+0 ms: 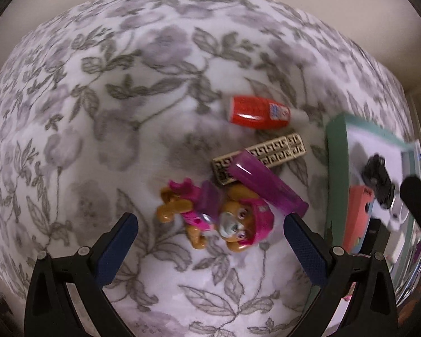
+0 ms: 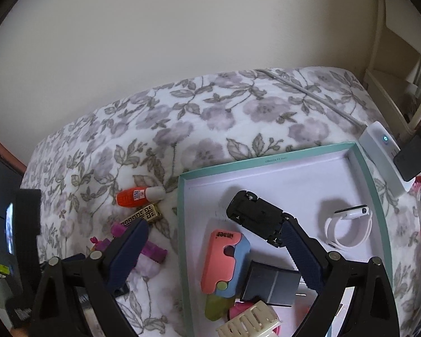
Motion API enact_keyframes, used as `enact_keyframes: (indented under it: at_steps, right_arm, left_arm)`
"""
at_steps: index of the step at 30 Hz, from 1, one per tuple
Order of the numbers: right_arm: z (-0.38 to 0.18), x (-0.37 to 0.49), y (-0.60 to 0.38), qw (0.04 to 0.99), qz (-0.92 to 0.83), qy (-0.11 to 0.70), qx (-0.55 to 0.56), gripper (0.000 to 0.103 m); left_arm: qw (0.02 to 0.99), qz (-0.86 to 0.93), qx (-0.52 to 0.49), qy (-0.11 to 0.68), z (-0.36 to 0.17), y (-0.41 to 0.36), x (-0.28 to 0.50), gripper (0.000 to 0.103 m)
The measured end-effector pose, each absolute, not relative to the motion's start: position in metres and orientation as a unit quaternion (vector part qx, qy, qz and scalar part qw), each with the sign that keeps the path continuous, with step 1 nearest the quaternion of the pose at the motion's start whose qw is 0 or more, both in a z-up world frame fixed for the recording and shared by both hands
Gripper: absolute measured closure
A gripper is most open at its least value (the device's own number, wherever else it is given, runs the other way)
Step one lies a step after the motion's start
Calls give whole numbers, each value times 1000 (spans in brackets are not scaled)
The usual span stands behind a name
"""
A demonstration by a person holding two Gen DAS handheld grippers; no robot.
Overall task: Organize rigid objects
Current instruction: 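Grasp the pink toy dog figure with the left gripper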
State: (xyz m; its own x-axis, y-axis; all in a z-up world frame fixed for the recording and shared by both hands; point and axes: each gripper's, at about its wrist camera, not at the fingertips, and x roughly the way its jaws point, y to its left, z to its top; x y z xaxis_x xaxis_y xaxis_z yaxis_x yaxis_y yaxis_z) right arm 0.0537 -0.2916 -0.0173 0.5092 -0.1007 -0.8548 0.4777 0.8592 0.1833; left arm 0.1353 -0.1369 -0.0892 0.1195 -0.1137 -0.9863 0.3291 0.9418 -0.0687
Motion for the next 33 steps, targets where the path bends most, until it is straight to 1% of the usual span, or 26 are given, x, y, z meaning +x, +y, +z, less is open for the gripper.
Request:
enact_keyframes:
  at_steps: [4, 7, 8, 9, 11, 18, 24, 30, 33]
  right_arm:
    - [-18, 55, -290, 844, -171, 468, 201, 5]
    - [-17, 56, -288, 845, -168, 467, 197, 5]
    - [-17, 56, -288, 846, -167, 468, 196, 5]
    - [-16, 56, -286, 846, -166, 468, 194, 5]
    - [-16, 57, -286, 846, -166, 469, 192, 6]
    - [-17, 57, -285, 846, -166, 469, 190, 5]
    - [-20, 62, -279, 849, -152, 470, 188, 6]
    - [-25, 77, -248, 861, -108, 473, 156, 6]
    - [-30, 85, -232, 864, -89, 477, 138, 9]
  left_arm:
    - [749, -147, 113, 637, -91, -148, 129, 0]
    - [751, -144, 113, 635, -92, -152, 129, 1]
    - [751, -144, 112, 634, -92, -153, 130, 6]
    - [752, -143, 111, 634, -91, -152, 130, 14]
    - [749, -148, 101, 638, -91, -149, 132, 19]
    - [752, -146, 98, 635, -85, -140, 135, 19]
    - [765, -100, 97, 628, -82, -116, 149, 19]
    - [767, -68, 45, 636, -83, -77, 168, 19]
    - [767, -53, 31, 638, -83, -62, 176, 19]
